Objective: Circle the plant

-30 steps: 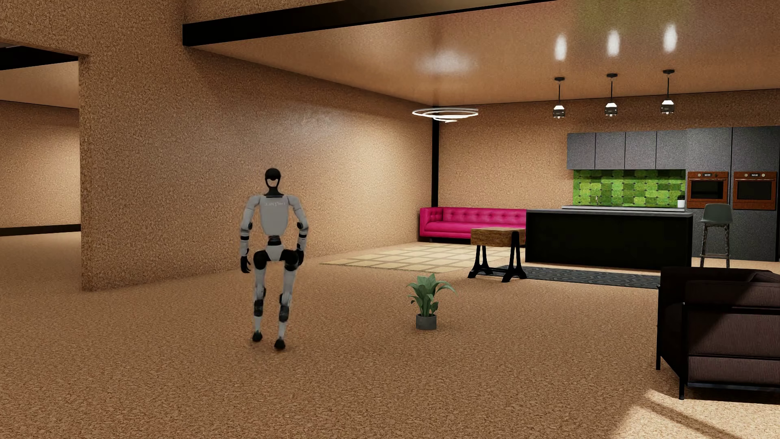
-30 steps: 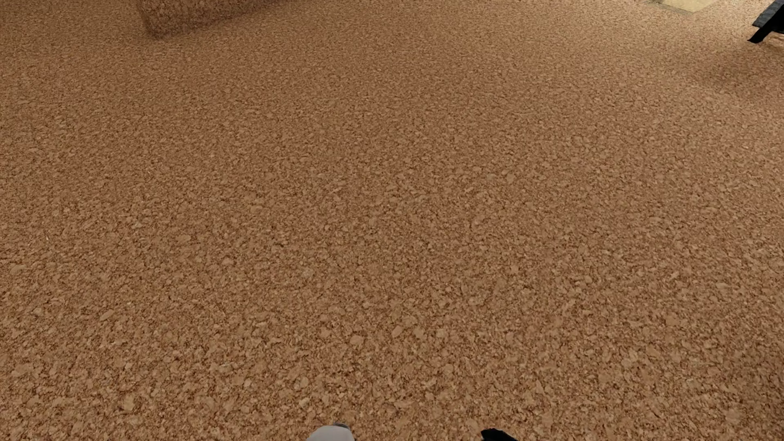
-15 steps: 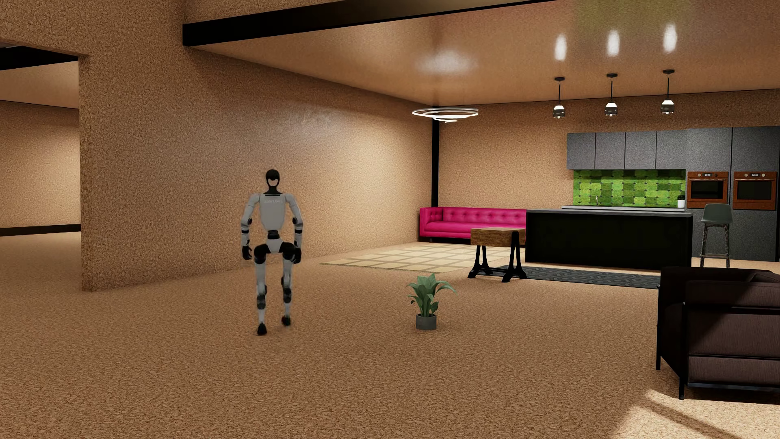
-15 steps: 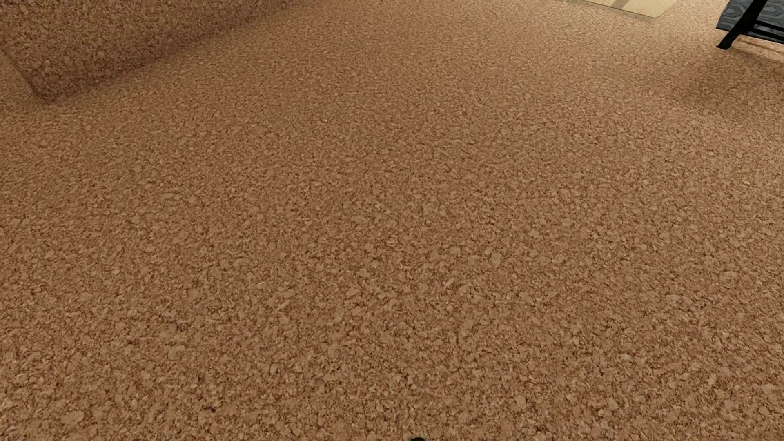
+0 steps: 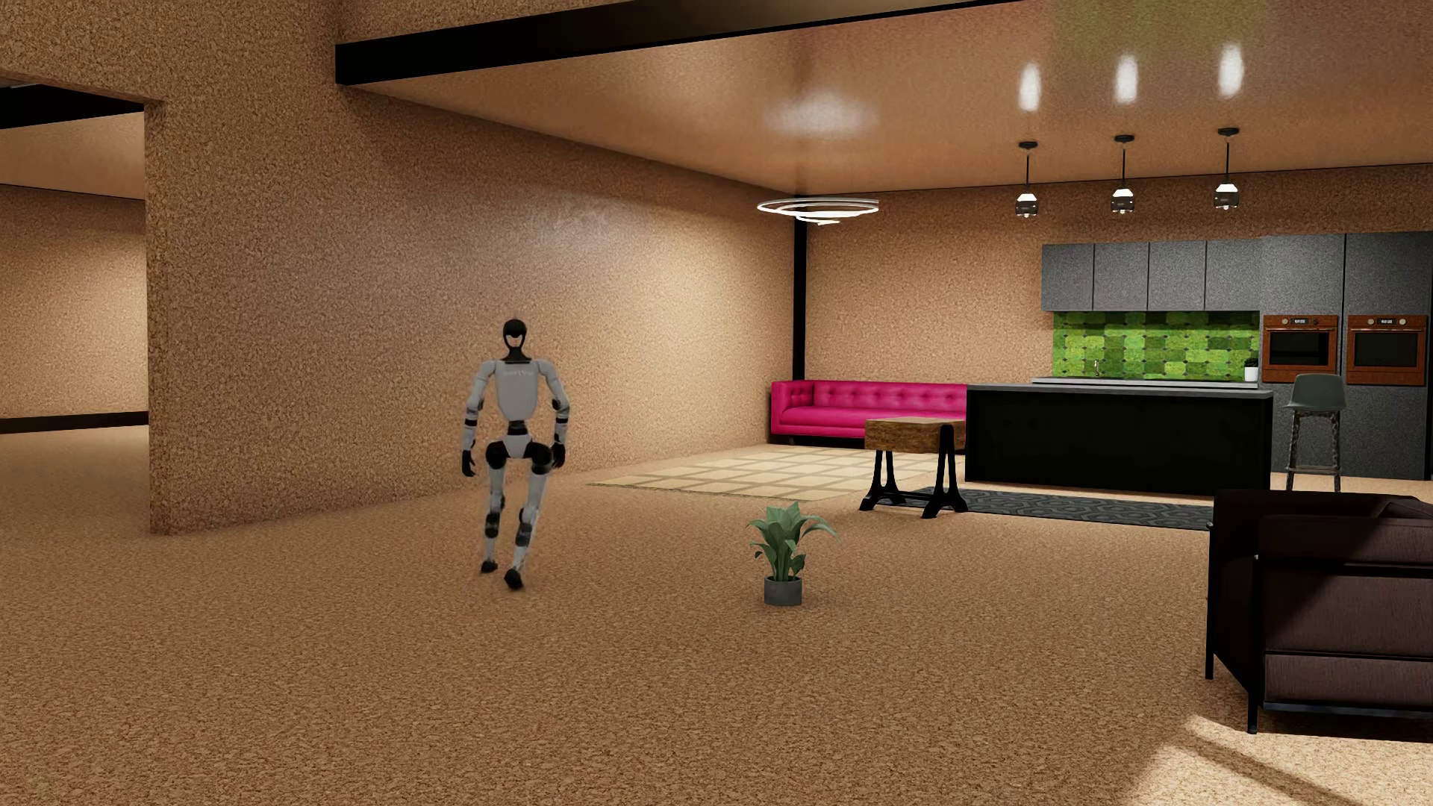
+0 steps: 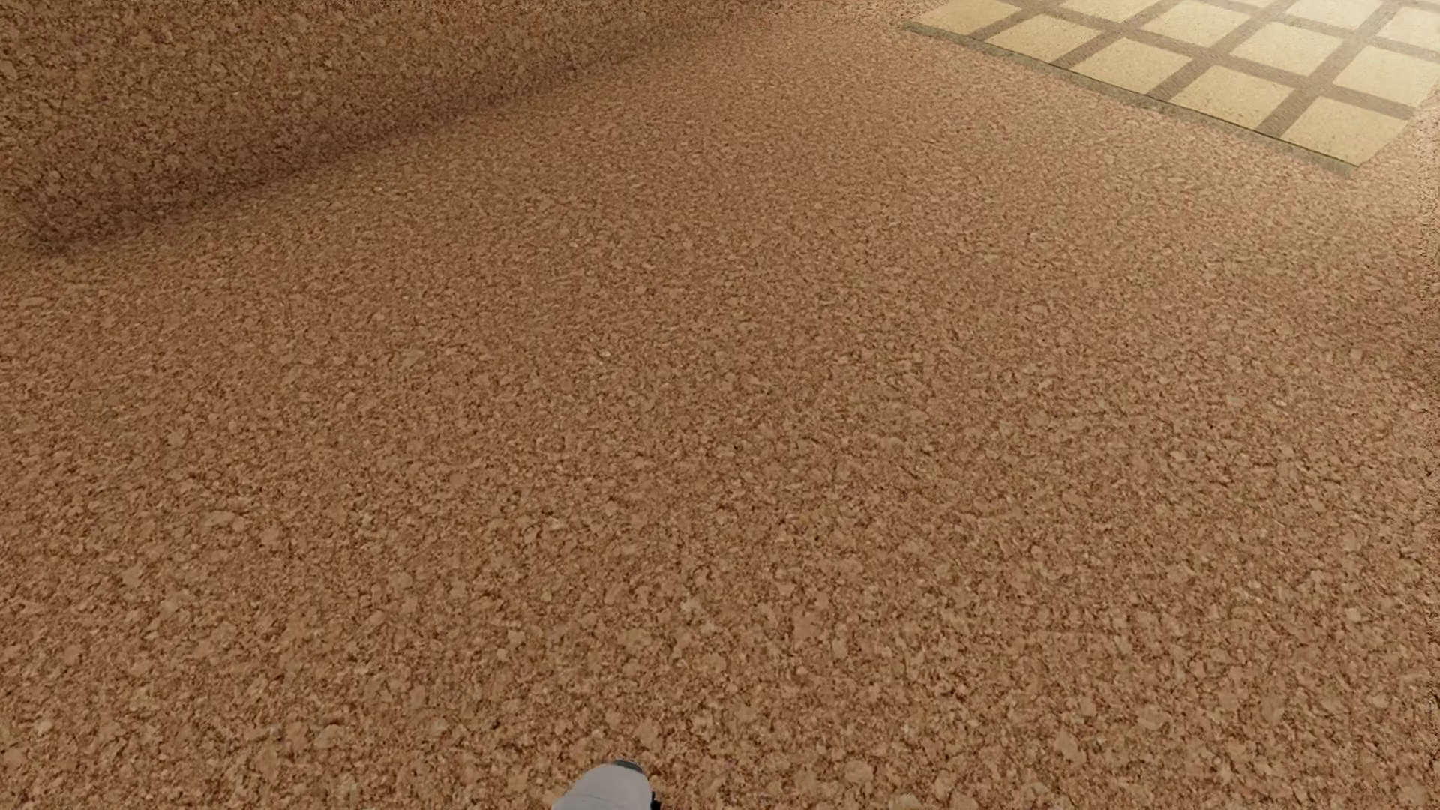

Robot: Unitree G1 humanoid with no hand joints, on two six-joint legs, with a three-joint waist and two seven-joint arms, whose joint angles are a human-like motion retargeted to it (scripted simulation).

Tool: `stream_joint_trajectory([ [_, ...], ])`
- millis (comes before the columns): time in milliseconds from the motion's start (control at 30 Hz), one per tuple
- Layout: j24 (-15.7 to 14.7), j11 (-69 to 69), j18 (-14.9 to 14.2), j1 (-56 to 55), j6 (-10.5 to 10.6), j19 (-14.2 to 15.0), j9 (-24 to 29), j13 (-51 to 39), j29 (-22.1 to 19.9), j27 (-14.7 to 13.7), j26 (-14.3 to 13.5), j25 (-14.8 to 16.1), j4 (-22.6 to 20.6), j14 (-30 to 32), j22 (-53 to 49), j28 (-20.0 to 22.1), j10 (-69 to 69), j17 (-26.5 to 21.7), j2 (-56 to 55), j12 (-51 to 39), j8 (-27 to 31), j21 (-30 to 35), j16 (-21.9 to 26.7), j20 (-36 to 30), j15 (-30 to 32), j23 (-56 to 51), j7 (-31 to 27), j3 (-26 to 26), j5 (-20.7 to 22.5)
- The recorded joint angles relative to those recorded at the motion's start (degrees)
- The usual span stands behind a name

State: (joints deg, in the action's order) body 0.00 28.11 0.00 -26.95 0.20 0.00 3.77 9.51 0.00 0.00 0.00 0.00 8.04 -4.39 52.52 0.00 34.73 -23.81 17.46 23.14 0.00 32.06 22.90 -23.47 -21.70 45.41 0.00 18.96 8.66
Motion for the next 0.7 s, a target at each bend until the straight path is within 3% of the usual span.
stream_joint_trajectory([
  [33,0.0,7.44,0.0,-2.36,-2.02,0.0,-0.48,-0.14,0.0,0.0,0.0,0.0,-1.63,2.59,0.64,0.0,7.13,0.11,-1.04,0.81,0.0,-5.39,-0.66,3.29,6.74,-2.45,0.0,1.13,-1.55],
  [67,0.0,19.7,0.0,-0.05,-4.04,0.0,0.12,0.46,0.0,0.0,0.0,0.0,-2.29,0.78,3.36,0.0,11.45,1.97,-3.71,-0.12,0.0,-1.72,-0.3,0.86,20.44,0.9,0.0,1.68,-2.47],
  [100,0.0,32.29,0.0,1.86,-4.18,0.0,0.59,0.35,0.0,0.0,0.0,0.0,-2.48,-2.28,5.05,0.0,13.85,2.41,-8.81,-0.98,0.0,-0.53,-0.79,0.5,30.23,1.56,0.0,-0.48,-2.72],
  [133,0.0,40.52,0.0,5.24,-4.57,0.0,1.1,-0.05,0.0,0.0,0.0,0.0,-2.67,-4.39,5.87,0.0,13.59,2.9,-14.71,-1.77,0.0,2.17,-1.58,0.18,34.01,2.12,0.0,-3.08,-4.12],
  [167,0.0,43.19,0.0,10.24,-3.0,0.0,1.56,0.65,0.0,0.0,0.0,0.0,-0.83,-5.03,5.43,0.0,11.51,3.17,-20.34,-2.09,0.0,3.81,-2.49,-0.18,34.42,2.03,0.0,-5.59,-3.4],
  [200,0.0,42.16,0.0,15.54,-2.72,0.0,1.76,0.51,0.0,0.0,0.0,0.0,-0.25,-6.0,4.4,0.0,8.47,5.09,-27.16,-2.42,0.0,3.4,-2.9,-0.45,33.75,6.42,0.0,-8.15,-3.94],
  [300,0.0,21.39,0.0,30.8,1.1,0.0,1.23,5.57,0.0,0.0,0.0,0.0,2.25,-12.05,-4.61,0.0,-0.28,4.47,-42.15,-1.53,0.0,5.45,-2.21,-1.94,38.29,6.01,0.0,-18.54,-3.98],
  [333,0.0,13.33,0.0,35.14,1.1,0.0,1.1,7.01,0.0,0.0,0.0,0.0,2.22,-13.72,-7.63,0.0,-1.91,3.8,-46.15,-1.78,0.0,4.8,-1.37,-1.14,35.11,5.87,0.0,-21.68,-4.73],
  [367,0.0,5.6,0.0,38.76,0.7,0.0,0.97,8.05,0.0,0.0,0.0,0.0,1.94,-15.25,-9.24,0.0,-2.85,3.11,-48.73,-2.83,0.0,6.57,-0.03,-1.65,27.45,6.29,0.0,-25.62,-5.88],
  [400,0.0,1.34,0.0,41.17,1.08,0.0,0.36,9.87,0.0,0.0,0.0,0.0,1.94,-16.4,-10.16,0.0,-2.91,3.01,-51.29,-4.07,0.0,4.91,1.12,-2.24,15.49,7.91,0.0,-28.98,-7.97],
  [433,0.0,-0.52,0.0,44.12,1.7,0.0,0.86,11.59,0.0,0.0,0.0,0.0,2.46,-15.82,-9.95,0.0,-2.6,1.96,-51.65,-5.56,0.0,5.47,1.54,-2.63,7.41,8.63,0.0,-32.58,-10.64],
  [467,0.0,0.71,0.0,46.81,2.65,0.0,0.37,13.5,0.0,0.0,0.0,0.0,3.58,-13.05,-9.02,0.0,-2.56,1.79,-53.79,-6.49,0.0,4.84,1.7,-2.52,17.34,10.68,0.0,-34.89,-12.09],
  [500,0.0,6.9,0.0,48.14,4.15,0.0,-0.27,14.58,0.0,0.0,0.0,0.0,5.15,-7.01,-8.65,0.0,-1.17,1.58,-58.05,-6.53,0.0,6.51,1.37,-0.67,34.41,12.16,0.0,-34.67,-11.18],
  [533,0.0,12.31,0.0,46.23,7.53,0.0,-0.95,14.3,0.0,0.0,0.0,0.0,7.62,3.21,-7.14,0.0,3.61,1.67,-60.03,-6.23,0.0,9.04,0.31,0.4,39.59,14.63,0.0,-33.52,-7.36],
  [567,0.0,15.58,0.0,43.8,7.56,0.0,-0.57,13.25,0.0,0.0,0.0,0.0,6.48,12.37,-4.6,0.0,11.53,1.64,-57.8,-5.54,0.0,11.46,-0.28,0.63,36.86,16.12,0.0,-31.45,-5.11],
  [600,0.0,17.83,0.0,36.86,7.93,0.0,-0.87,12.63,0.0,0.0,0.0,0.0,5.7,14.67,-3.16,0.0,22.45,1.44,-56.13,-5.69,0.0,10.65,-0.39,-0.94,34.61,15.08,0.0,-29.77,-2.23],
  [633,0.0,16.66,0.0,33.04,8.46,0.0,0.77,11.98,0.0,0.0,0.0,0.0,6.34,9.29,-2.53,0.0,32.47,2.33,-50.14,-6.24,0.0,7.26,-0.51,-2.26,32.99,14.99,0.0,-26.99,1.2],
  [700,0.0,11.42,0.0,20.59,7.11,0.0,2.16,8.37,0.0,0.0,0.0,0.0,2.24,-5.84,-1.65,0.0,43.47,2.2,-37.23,-5.19,0.0,7.26,-1.11,-3.87,26.83,10.76,0.0,-22.14,5.72],
])
